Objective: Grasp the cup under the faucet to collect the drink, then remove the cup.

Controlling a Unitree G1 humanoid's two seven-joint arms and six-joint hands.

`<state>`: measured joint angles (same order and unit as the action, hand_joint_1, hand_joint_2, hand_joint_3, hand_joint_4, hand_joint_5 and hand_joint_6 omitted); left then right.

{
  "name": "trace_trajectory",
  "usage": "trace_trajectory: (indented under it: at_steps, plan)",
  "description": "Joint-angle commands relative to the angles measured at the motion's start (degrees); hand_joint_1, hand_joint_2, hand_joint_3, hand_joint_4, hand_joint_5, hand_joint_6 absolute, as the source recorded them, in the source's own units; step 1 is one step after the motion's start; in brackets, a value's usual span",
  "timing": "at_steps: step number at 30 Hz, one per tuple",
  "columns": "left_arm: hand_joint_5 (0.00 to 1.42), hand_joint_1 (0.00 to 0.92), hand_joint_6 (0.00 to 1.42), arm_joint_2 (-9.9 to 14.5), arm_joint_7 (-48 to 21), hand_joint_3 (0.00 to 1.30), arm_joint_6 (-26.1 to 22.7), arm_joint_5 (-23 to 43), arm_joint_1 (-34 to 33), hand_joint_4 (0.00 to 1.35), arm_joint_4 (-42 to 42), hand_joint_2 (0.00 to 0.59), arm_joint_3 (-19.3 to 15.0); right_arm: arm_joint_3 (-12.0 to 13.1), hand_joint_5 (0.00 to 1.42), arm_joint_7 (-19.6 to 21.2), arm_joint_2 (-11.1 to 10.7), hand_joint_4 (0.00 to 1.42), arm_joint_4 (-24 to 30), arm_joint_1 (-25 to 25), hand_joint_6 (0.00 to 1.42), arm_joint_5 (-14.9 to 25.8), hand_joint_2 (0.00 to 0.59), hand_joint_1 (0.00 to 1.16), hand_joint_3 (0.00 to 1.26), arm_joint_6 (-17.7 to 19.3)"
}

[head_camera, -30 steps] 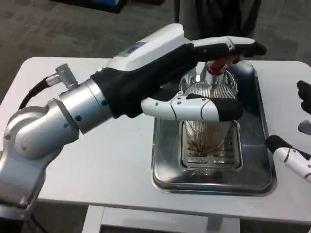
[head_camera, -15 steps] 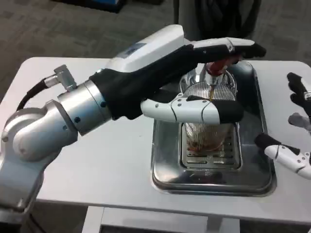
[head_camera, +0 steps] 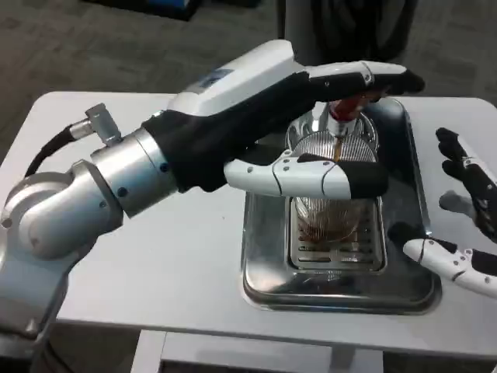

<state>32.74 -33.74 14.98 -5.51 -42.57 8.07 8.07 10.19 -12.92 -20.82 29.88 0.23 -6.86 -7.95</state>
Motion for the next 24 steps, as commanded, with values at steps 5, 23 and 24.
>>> trace_trajectory:
  at_steps: [5,23,24]
  plan:
    - [0.22,0.000,0.21,1.47,-3.23,0.22,0.27,-1.84,2.61,0.15,-0.73,0.074,2.32,-2.64,0.04,1.80,1.47,0.00,-0.77,-1.81,0.18,-0.97,0.234,0.65,0.02,0.45]
    - [0.22,0.000,0.21,1.98,-3.42,0.22,0.35,-1.72,2.82,0.15,-0.84,0.074,2.03,-4.80,0.04,2.95,2.75,0.00,-3.43,-4.66,0.18,-1.23,0.237,0.64,0.03,0.18]
    - [0.22,0.000,0.21,1.98,-3.43,0.22,0.31,-1.57,2.86,0.15,-0.82,0.074,1.96,-4.86,0.04,2.98,2.78,0.00,-3.49,-4.75,0.18,-1.25,0.238,0.64,0.03,0.17]
